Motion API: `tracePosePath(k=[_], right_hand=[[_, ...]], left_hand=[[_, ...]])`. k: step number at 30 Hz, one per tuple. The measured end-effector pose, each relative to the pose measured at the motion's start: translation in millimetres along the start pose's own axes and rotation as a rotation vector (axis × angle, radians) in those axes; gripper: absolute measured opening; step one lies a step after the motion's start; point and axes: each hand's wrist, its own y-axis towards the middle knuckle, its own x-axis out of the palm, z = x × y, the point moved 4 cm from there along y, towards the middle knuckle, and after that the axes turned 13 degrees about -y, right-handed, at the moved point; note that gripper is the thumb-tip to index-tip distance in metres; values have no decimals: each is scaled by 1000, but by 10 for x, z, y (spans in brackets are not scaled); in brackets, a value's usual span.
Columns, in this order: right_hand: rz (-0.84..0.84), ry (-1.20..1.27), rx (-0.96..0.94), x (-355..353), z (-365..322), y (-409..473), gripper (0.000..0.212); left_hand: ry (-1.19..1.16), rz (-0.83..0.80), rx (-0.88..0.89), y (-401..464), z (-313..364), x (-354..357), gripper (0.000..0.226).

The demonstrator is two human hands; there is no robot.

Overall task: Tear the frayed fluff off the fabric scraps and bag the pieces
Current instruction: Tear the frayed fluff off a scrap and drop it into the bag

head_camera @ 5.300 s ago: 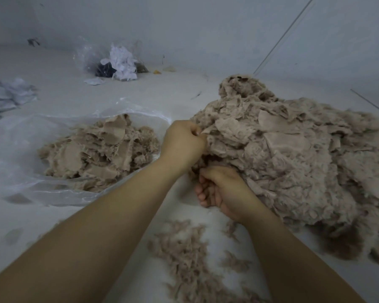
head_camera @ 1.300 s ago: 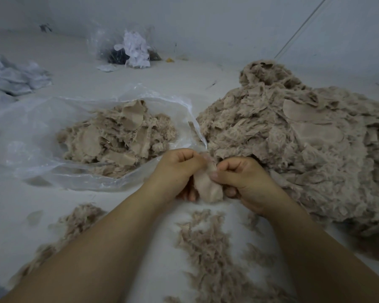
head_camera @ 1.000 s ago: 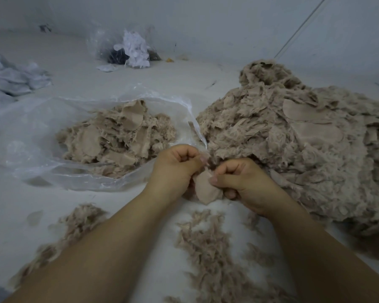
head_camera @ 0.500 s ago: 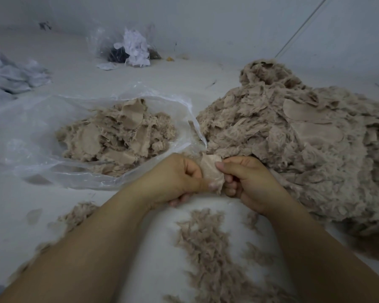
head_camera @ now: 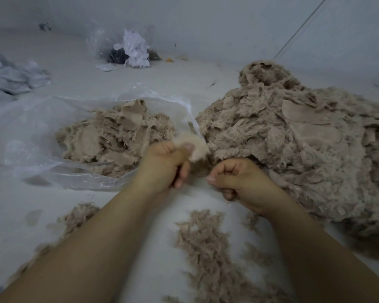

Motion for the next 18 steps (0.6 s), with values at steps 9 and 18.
tracePosePath(k=[9,18], right_hand=[[19,94,32,-14,34,41,22],[47,142,44,-34,72,56,10]], left_hand=[[702,118,268,73,-34,-49,21],[1082,-143,307,37,-91,163,11]])
